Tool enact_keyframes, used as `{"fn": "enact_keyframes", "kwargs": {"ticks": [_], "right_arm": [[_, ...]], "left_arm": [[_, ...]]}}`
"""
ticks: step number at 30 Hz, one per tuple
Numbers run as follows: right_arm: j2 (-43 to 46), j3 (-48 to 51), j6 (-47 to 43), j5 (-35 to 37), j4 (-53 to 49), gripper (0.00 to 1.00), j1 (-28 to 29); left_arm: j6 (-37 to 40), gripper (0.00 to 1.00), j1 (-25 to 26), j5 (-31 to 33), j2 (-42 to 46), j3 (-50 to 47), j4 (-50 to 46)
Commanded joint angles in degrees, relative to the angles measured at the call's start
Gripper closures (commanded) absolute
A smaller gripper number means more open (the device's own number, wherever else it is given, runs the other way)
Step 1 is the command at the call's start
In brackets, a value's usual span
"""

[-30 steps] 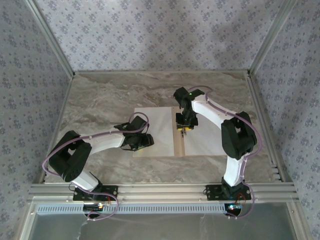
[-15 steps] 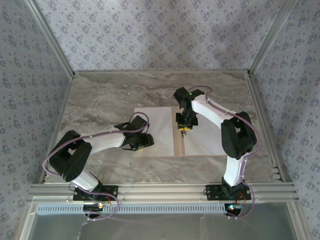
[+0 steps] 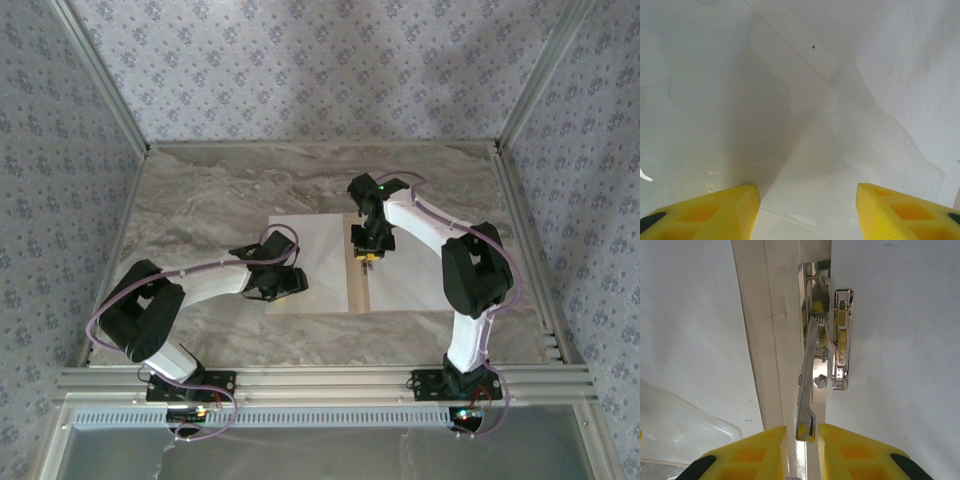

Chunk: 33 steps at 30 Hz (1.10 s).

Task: Put the files into the folder

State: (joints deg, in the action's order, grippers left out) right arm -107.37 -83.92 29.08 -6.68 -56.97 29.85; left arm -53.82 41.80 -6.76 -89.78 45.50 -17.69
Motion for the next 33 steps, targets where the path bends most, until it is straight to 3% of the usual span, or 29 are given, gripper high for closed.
{"fn": "enact_keyframes", "kwargs": {"ticks": [1, 10, 33], "right_arm": [[-1.26, -0.46, 0.31, -0.36, -0.94, 0.77, -0.47], [-2.04, -0.53, 0.27, -0.35, -0.71, 0.82, -0.61], [-2.75, 0.4, -0.69, 2.68, -2.18, 0.86, 0.03]], "left_arm": [[0.69, 0.44, 0.74, -0.1, -2.39, -1.11, -5.24], [0.56, 0.44, 0.73, -0.18, -2.51, -1.61, -4.98], [0.65, 0.44, 0.71, -0.18, -2.93, -1.54, -4.98]]}}
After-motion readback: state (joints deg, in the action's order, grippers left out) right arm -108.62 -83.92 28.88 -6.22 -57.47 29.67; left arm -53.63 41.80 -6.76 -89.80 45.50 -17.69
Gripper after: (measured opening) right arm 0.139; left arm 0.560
